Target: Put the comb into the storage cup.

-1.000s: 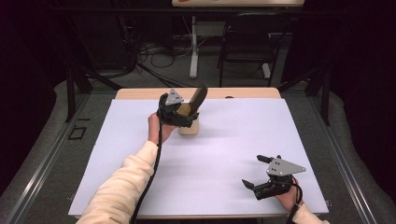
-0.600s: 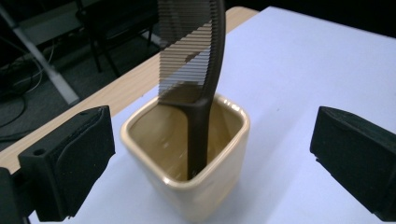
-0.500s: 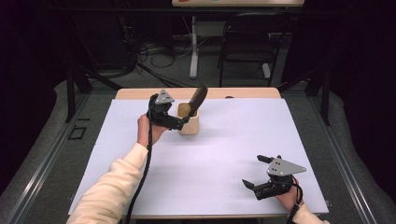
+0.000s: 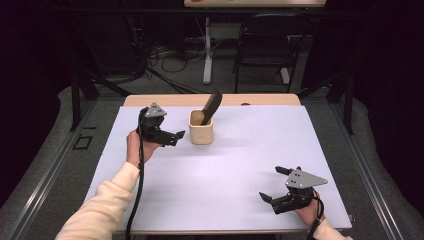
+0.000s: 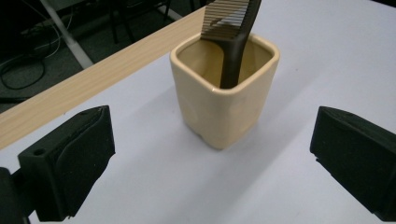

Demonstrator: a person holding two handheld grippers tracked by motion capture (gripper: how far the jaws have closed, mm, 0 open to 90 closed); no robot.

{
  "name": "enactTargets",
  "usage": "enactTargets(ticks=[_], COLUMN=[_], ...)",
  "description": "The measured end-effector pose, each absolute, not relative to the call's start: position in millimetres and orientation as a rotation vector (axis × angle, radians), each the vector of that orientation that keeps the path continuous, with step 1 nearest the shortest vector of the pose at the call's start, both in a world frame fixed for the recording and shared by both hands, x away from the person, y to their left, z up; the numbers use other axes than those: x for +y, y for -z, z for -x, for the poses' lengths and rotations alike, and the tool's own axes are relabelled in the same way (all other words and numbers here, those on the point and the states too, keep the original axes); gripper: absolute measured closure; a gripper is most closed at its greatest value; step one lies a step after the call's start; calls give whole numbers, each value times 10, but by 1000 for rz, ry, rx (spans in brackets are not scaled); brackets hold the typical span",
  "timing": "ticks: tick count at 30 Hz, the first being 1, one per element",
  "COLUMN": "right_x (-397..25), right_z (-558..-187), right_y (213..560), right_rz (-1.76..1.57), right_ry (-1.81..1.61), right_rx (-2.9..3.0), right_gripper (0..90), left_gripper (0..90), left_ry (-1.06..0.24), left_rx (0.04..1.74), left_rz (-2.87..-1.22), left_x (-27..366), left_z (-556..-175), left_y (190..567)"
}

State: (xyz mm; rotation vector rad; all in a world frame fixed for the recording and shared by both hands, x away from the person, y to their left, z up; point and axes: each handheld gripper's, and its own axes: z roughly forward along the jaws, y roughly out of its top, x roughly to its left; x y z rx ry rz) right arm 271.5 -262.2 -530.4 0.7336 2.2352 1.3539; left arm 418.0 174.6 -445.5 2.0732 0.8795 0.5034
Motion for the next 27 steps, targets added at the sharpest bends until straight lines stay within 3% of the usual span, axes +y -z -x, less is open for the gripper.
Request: enactTargets(ticks=[27], right_x=[-2642], right_z=[-2688], right_y=[5302], right_rz=[-745], right_ry=[-1347], right_rx=[2231], right_gripper=[0], left_gripper=[0], left_ry=[-553], left_rx=[1007], left_rz=[-2049], left_x=[2341], left_z=[-3444], left_y=[4808])
